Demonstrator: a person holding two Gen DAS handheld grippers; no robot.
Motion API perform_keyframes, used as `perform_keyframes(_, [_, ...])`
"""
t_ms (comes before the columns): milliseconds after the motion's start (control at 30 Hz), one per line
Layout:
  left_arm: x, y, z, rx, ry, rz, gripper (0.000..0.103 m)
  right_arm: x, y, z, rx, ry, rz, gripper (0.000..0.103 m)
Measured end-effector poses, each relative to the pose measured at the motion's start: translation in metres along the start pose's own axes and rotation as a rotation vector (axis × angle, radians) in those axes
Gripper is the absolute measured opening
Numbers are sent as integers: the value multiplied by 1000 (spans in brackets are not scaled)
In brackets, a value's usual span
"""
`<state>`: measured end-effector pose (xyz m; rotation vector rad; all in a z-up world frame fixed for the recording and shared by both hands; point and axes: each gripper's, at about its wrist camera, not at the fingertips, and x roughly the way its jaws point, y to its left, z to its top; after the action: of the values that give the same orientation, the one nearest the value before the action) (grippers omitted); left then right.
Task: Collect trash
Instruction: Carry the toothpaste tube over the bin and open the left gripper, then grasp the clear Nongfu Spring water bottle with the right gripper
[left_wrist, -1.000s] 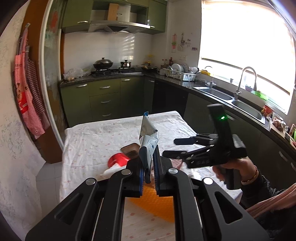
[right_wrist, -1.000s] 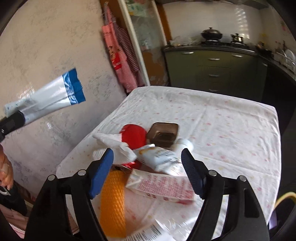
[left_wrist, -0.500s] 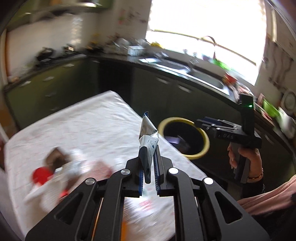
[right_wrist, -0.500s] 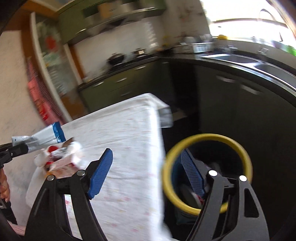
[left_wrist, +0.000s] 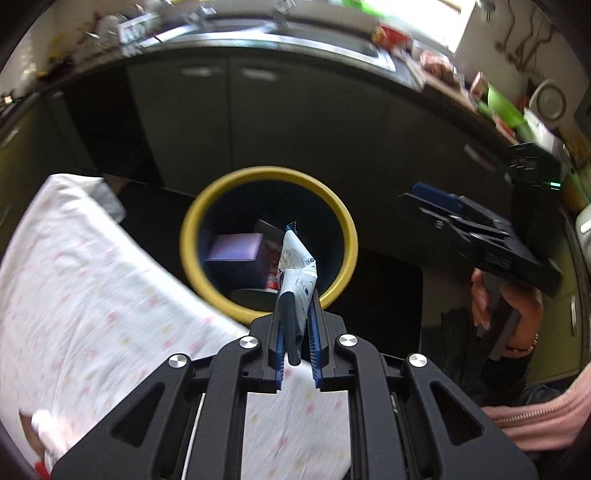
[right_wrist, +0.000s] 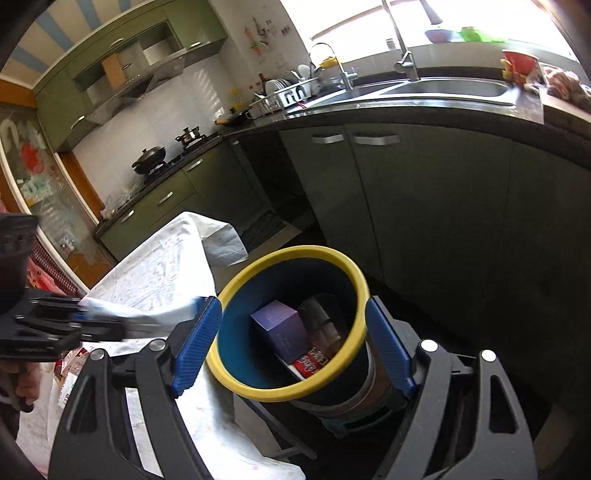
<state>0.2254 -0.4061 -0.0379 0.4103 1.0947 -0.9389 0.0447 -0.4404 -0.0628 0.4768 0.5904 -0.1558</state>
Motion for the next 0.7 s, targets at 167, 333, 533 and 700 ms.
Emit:
perform_keyframes(167, [45,-4,32,-2,29,7,32,-6,-11,0,40,-14,1,76])
perform_keyframes(333, [29,7,30,-59,-30,26,60,-15,-18,-2,51,-35,-13,76])
perform_keyframes(533, [-66,29,-14,-150,-212,82,85,-7,-8,-3,44,-11,-3,76])
perform_keyframes(700, [-146,49,-81,-275,-374,176,98,8,30,-7,-19,53,42,77])
